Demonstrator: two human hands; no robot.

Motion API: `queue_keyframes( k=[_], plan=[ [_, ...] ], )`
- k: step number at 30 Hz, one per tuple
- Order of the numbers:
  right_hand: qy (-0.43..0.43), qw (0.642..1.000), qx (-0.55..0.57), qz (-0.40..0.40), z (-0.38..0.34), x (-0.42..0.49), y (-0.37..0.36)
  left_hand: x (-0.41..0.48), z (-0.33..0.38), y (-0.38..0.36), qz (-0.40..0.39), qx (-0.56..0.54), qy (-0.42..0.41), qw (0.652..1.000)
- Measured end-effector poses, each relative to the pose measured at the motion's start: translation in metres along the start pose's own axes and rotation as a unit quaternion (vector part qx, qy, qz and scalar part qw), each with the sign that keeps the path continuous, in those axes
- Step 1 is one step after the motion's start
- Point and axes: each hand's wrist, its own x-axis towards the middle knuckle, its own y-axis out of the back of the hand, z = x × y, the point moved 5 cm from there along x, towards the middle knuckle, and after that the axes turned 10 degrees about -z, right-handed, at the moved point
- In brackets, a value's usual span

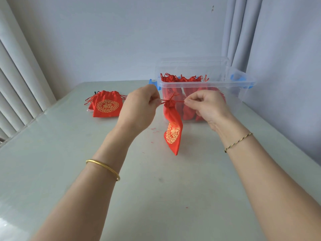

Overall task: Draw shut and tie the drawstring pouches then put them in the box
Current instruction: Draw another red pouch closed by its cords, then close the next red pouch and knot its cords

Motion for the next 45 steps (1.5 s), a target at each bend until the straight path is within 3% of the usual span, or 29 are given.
queue_keyframes(
  k=[5,10,14,17,22,26,29,32,34,38,41,45],
  plan=[
    [-0.021,0.995,-0.079,-0.053,0.006,-0.002,-0.004,0.0,-0.008,-0.011,-0.059,-0.084,0.041,0.994],
    [-0.046,0.991,-0.034,-0.118,-0.016,-0.012,0.003,-0.001,-0.004,-0.01,-0.059,-0.18,0.051,0.981],
    [-0.052,0.966,-0.135,-0.214,-0.032,-0.032,-0.011,0.001,0.008,-0.009,-0.065,-0.247,0.044,0.966],
    [-0.036,0.971,-0.176,-0.158,-0.033,-0.028,-0.01,0.01,0.022,-0.008,-0.078,-0.253,0.031,0.964],
    [-0.027,0.985,-0.146,-0.093,-0.046,-0.015,0.025,0.032,0.044,0.001,-0.087,-0.3,0.016,0.95],
    [0.041,0.988,-0.134,0.068,-0.08,0.012,0.079,0.059,0.049,0.007,-0.044,-0.32,0.028,0.946],
    [0.072,0.965,-0.185,0.171,-0.095,0.044,0.112,0.078,0.048,0.003,-0.035,-0.291,0.036,0.955],
    [0.076,0.91,-0.345,0.218,-0.096,0.077,0.129,0.093,0.045,-0.006,-0.048,-0.27,0.047,0.961],
    [0.032,0.871,-0.445,0.205,-0.086,0.092,0.128,0.101,0.042,-0.012,-0.056,-0.265,0.052,0.961],
    [-0.028,0.827,-0.542,0.145,-0.062,0.114,0.11,0.111,0.037,-0.018,-0.057,-0.263,0.055,0.962],
    [-0.062,0.815,-0.57,0.077,-0.044,0.128,0.098,0.115,0.034,-0.019,-0.056,-0.262,0.056,0.962],
    [-0.186,0.83,-0.523,-0.055,-0.026,0.132,0.084,0.119,0.026,-0.017,-0.05,-0.26,0.06,0.963]
  ],
)
